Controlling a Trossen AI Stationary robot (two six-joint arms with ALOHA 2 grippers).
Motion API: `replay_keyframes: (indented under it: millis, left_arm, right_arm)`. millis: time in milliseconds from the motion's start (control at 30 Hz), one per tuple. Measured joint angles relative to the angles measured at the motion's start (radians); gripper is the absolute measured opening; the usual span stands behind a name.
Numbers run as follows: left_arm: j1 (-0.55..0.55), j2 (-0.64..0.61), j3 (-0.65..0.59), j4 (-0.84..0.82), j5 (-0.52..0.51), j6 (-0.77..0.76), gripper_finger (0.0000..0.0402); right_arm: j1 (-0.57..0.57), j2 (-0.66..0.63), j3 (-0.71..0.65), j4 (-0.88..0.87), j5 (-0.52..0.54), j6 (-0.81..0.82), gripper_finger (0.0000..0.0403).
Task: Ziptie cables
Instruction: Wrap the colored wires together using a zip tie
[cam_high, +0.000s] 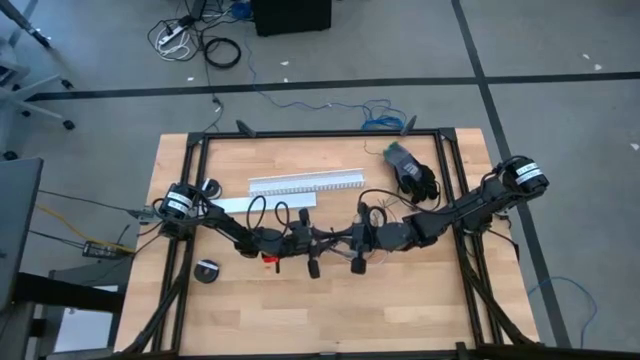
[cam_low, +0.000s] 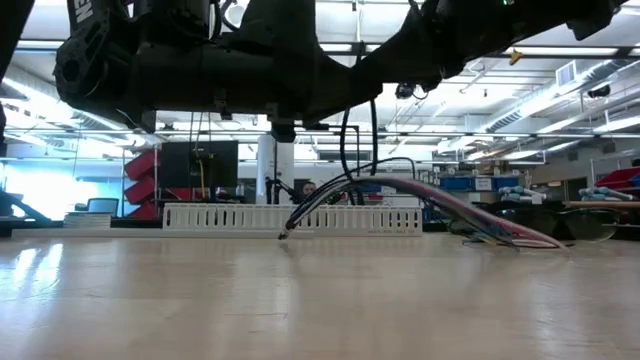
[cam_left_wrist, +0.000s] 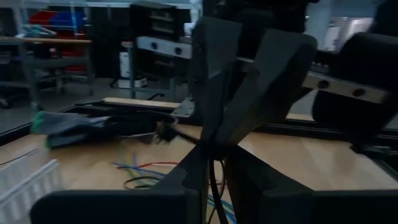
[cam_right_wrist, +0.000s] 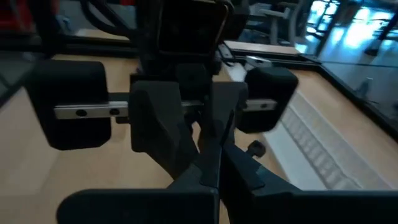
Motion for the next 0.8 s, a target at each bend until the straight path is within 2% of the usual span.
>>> replay_keyframes:
  millis: [167, 600, 800]
  left_arm:
    - [-0.002, 0.0, 0.001, 0.007, 0.055, 0.014, 0.0041]
    - [-0.001, 0.0, 0.003, 0.008, 0.042, 0.018, 0.0038]
    - [-0.001, -0.002, 0.003, 0.014, 0.01, 0.022, 0.0007]
  right_arm:
    - [-0.001, -0.01, 0.0, 0.028, -0.08, -0.018, 0.0]
    - [-0.002, -0.035, 0.0, 0.006, -0.067, -0.01, 0.0]
    - [-0.002, -0.035, 0.0, 0.034, -0.063, -0.015, 0.0]
